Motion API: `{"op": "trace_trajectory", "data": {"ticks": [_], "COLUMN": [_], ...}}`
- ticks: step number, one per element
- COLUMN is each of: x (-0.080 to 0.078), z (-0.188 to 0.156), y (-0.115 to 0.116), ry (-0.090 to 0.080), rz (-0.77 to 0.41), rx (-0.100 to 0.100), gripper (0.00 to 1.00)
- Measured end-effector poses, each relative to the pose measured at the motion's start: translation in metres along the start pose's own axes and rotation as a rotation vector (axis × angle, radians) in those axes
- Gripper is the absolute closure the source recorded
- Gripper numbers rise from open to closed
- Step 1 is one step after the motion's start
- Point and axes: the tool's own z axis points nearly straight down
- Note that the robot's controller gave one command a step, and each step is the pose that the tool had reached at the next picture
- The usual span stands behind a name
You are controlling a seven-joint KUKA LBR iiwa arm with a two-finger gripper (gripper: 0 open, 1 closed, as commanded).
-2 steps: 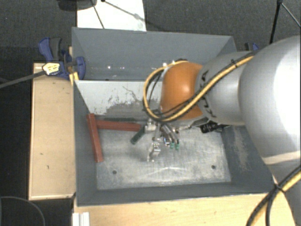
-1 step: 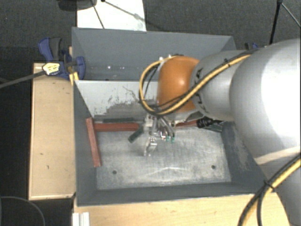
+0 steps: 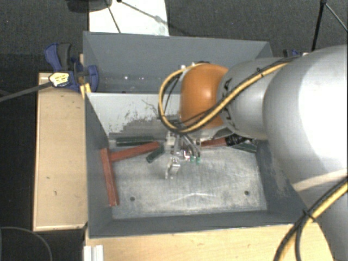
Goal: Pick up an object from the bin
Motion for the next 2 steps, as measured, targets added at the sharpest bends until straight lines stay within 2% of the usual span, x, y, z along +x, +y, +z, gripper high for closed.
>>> {"op": "trace_trajectory", "data": {"ticks": [1,2], "x": [0.003,0.001], "z": [-0.015,-0.022], "y": [0.014,0.028], "ry": [-0.008,-0.023], "rz": [-0.059,-0.246], "rx": [0.002,-0.007], "gripper": [0.0,0.0]}}
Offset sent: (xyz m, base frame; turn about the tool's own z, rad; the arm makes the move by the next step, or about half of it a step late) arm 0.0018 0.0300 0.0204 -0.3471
